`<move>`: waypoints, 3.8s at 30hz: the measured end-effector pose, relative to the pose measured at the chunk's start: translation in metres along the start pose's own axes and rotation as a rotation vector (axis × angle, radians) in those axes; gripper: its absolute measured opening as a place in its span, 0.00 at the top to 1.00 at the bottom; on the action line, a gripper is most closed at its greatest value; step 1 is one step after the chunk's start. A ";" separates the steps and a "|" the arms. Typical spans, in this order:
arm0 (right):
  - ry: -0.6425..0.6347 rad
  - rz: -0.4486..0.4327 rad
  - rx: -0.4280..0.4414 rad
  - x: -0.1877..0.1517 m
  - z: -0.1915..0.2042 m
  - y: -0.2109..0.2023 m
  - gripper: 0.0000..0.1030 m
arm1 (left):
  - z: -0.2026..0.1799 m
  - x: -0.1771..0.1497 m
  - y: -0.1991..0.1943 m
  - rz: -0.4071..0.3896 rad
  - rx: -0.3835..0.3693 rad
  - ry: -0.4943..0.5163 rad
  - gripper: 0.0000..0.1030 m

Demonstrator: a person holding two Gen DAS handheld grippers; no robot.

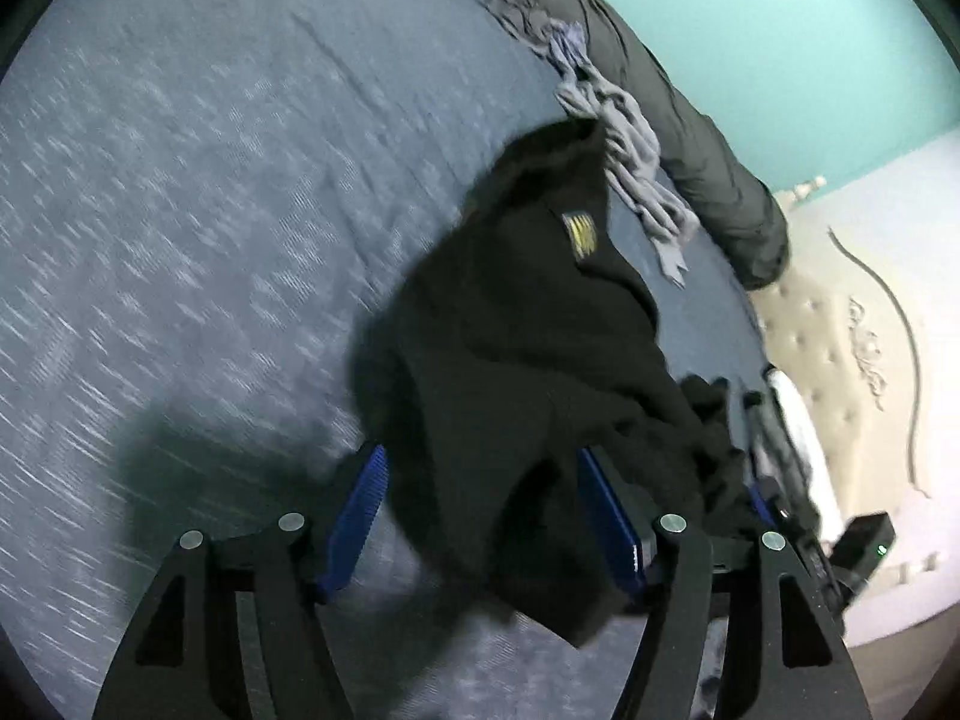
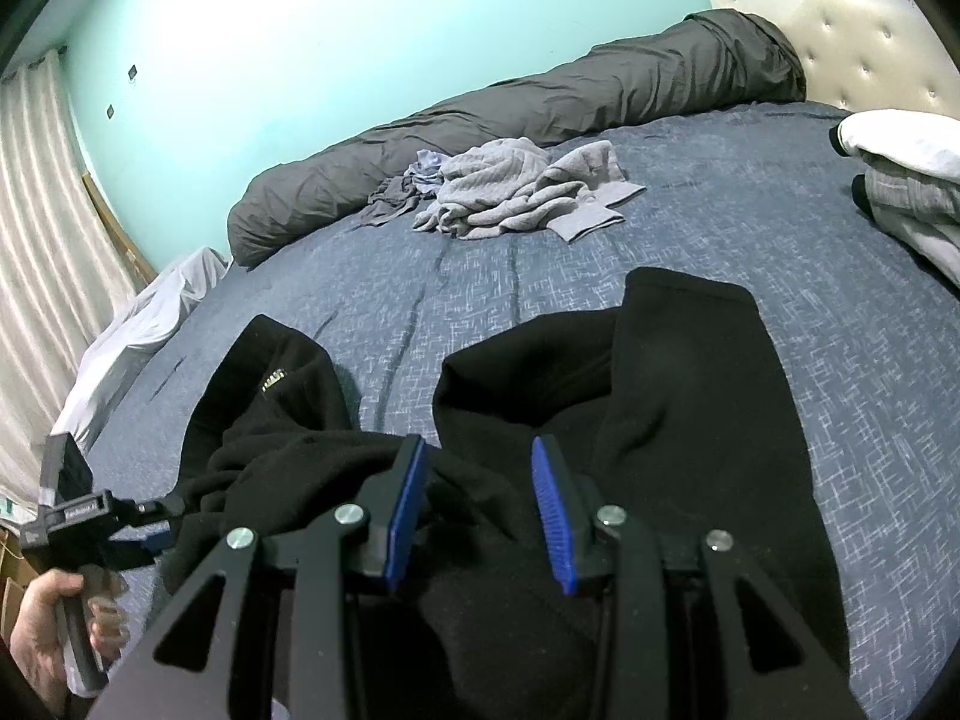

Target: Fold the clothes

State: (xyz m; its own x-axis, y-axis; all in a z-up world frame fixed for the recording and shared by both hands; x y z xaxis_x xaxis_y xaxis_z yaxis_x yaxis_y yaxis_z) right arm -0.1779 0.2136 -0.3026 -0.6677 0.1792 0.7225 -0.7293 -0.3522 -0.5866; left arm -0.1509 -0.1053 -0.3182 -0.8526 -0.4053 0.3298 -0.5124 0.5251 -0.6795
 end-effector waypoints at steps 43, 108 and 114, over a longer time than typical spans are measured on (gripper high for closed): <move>-0.014 0.277 -0.093 0.005 -0.054 -0.119 0.59 | 0.026 0.006 -0.197 -0.146 0.303 0.240 0.98; 0.005 0.548 -0.291 0.068 -0.056 0.121 0.88 | 0.040 0.112 -0.020 0.071 0.431 0.357 0.96; 0.021 0.397 -0.239 0.094 -0.061 0.067 0.90 | 0.017 0.112 -0.062 -0.028 0.406 0.389 0.98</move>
State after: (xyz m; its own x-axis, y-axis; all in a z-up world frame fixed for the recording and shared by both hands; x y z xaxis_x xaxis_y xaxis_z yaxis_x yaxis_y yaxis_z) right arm -0.2987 0.2628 -0.2957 -0.9034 0.0931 0.4185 -0.4286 -0.1758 -0.8862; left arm -0.2127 -0.1962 -0.2508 -0.8536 -0.0690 0.5164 -0.5205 0.1570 -0.8393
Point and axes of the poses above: each gripper's, at about its wrist camera, not at the fingertips, and y roughly the way its jaws point, z to its left, x to its top, the point moved 1 cm from there along y, roughly the way its jaws point
